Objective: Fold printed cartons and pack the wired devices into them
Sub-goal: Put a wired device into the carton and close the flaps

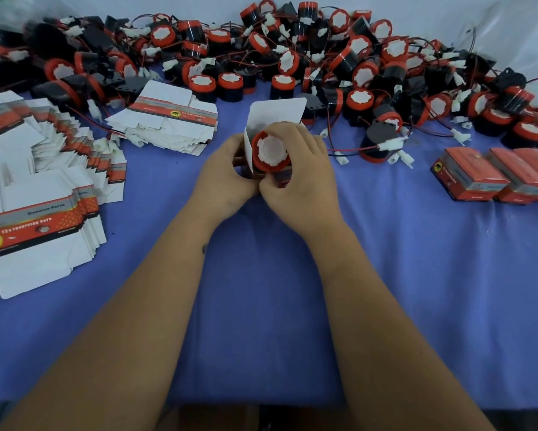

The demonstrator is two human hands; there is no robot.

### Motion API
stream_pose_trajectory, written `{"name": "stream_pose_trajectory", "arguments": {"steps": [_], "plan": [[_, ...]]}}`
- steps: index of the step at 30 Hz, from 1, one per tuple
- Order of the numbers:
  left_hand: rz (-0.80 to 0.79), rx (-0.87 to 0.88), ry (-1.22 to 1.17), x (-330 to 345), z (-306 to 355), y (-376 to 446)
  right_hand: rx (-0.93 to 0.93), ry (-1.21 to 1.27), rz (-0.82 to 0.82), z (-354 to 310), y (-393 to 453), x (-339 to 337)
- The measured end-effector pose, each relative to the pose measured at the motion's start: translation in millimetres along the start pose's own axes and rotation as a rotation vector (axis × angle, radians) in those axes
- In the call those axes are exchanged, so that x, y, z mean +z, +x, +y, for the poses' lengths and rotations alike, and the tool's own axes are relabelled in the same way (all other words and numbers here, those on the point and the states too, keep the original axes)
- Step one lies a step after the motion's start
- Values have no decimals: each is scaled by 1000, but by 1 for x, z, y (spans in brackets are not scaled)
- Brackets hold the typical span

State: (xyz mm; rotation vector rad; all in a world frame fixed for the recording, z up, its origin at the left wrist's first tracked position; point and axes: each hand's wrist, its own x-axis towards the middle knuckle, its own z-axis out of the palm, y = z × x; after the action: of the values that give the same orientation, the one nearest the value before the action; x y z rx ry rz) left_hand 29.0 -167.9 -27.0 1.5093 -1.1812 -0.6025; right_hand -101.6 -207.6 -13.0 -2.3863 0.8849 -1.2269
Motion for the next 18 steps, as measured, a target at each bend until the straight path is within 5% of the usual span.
{"name": "stream_pose_trajectory", "arguments": {"steps": [18], "plan": [[-82, -13, -40, -4, -2, 1, 72, -43, -38, -5, 5, 4]]}}
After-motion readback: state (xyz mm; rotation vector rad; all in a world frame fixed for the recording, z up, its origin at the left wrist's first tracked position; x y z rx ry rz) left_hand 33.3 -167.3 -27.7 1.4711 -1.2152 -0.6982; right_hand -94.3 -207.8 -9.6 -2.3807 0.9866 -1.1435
